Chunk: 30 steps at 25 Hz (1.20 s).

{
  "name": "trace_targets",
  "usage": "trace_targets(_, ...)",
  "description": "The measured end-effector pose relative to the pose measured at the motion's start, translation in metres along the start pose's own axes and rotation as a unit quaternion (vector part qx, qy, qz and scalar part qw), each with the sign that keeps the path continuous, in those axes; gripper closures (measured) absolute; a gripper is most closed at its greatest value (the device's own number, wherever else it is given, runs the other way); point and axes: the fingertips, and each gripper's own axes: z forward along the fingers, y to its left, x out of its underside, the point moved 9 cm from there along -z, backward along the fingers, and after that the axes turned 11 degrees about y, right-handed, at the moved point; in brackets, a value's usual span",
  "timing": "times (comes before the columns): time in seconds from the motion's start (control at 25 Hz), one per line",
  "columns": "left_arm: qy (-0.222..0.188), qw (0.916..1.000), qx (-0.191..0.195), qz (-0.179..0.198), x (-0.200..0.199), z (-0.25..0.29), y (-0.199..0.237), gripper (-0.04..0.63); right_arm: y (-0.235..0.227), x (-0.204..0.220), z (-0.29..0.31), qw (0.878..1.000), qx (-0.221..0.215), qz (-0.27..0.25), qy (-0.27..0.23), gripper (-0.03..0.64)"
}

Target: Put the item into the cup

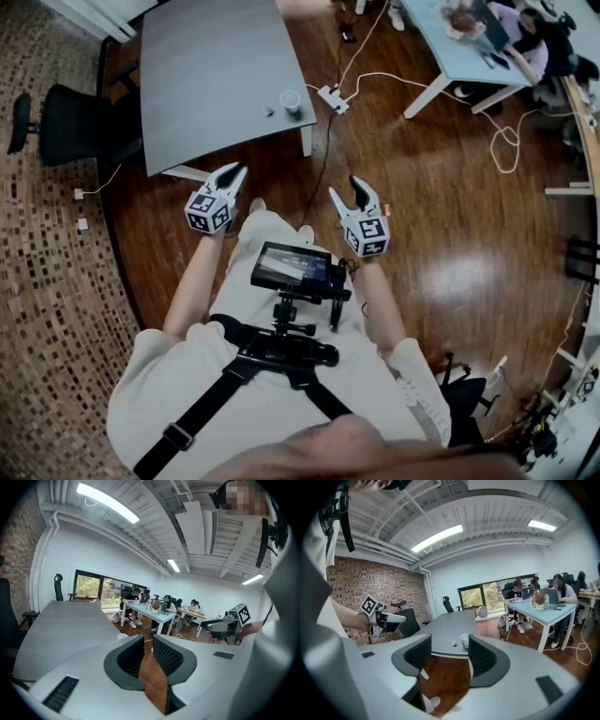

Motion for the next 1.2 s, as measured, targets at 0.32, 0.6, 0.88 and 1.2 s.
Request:
trace_targets(0.32, 0.017, 0.9998, -0.007, 0.010, 0.002, 0.011, -0.003, 0.538, -0.006, -0.009, 0.005, 1.000, -0.004, -0.003, -0.016, 0.354)
trace_targets(0.6, 0.031, 0.9995, -0.007, 0.010, -0.013, 0.043, 0.023, 0.538, -0.017, -0.023, 0.033, 1.000, -0.008, -0.001, -0.008, 0.354)
trace_targets(0.88, 0.055, 0.9985, 0.005, 0.006, -0.032, 0.090, 0.066, 0.538, -0.035, -0.051, 0.076, 1.000, -0.002, 0.000, 0.012, 0.354)
trace_targets(1.2, 0.093, 0.9950, 0.036, 0.012, -0.053, 0.149, 0.116, 0.525, -0.059, -0.091, 0.134, 1.000, 0.003, -0.007, 0.030, 0.354)
